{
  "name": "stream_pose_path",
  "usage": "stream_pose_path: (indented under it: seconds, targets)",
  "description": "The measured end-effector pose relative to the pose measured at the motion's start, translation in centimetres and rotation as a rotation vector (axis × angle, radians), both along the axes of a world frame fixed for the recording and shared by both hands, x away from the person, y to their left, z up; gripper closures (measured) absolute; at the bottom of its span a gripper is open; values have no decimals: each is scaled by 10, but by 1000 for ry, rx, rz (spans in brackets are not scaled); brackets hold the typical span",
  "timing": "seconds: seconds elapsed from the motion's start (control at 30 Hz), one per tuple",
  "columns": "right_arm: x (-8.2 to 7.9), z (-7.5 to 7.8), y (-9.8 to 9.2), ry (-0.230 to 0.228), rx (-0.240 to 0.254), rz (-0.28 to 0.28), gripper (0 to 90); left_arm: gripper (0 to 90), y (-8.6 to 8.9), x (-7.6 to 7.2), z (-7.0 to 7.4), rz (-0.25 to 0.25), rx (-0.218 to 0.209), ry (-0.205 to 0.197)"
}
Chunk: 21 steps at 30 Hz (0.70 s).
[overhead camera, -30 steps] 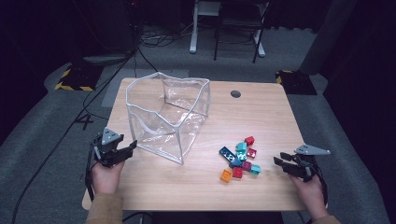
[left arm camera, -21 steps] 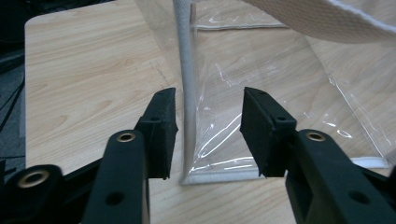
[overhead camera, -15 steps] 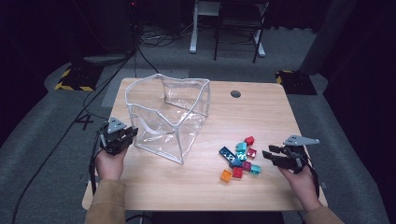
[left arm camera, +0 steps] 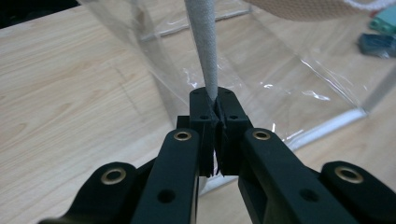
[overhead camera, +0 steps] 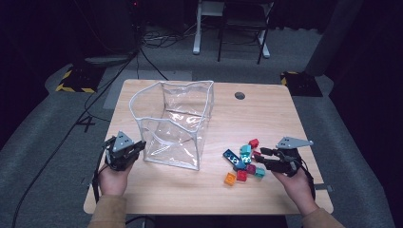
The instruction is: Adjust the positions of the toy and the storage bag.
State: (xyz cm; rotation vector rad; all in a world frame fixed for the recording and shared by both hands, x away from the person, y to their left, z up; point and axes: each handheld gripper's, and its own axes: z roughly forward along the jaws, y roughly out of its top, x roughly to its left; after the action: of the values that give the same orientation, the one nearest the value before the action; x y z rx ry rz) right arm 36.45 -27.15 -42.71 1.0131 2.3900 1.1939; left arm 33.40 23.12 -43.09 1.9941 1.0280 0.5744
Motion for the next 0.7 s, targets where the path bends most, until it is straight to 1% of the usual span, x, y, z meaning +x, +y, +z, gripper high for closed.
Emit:
stream_pose_path:
  seconds: [0.03,0.1,0.13,0.17,0.2,0.23,0.27,0.3,0.33,0.4,0.47,0.5,0.6,0.67,0.7]
  targets:
    - [-1,0,7,0,1,19,560,874,-3,-4,0,-9,3,-1]
    - [-1,0,10,4,5,28,560,874,-8,-11,1,-25,7,0]
    - [-3,0,18,5,12,50,559,874,-10,-14,1,-30,9,-1]
    - [-3,0,18,5,12,50,559,874,-12,-17,1,-36,11,1]
    - [-4,0,26,3,20,73,558,874,-13,-19,1,-39,11,0]
    - [-4,0,26,3,20,73,558,874,-14,-20,0,-39,8,-3]
    - [-5,1,31,4,22,85,558,874,-14,-21,0,-39,3,0]
    - [-6,1,39,-2,20,109,558,874,-14,-22,0,-39,-5,1]
    - [-6,1,39,-2,20,109,558,874,-14,-23,0,-40,-9,3]
    - [-8,0,50,-2,22,136,557,874,-15,-26,0,-47,-8,-1]
    - [-8,0,55,0,23,151,558,874,-16,-27,0,-48,-8,1]
    - [-8,0,55,0,23,151,558,874,-17,-28,0,-47,-10,2]
    - [-9,0,64,1,24,170,561,874,-17,-28,0,-48,-11,3]
    - [-9,0,71,3,29,185,563,874,-17,-28,0,-48,-13,3]
    - [-10,0,79,0,27,202,564,874,-17,-28,0,-49,-13,3]
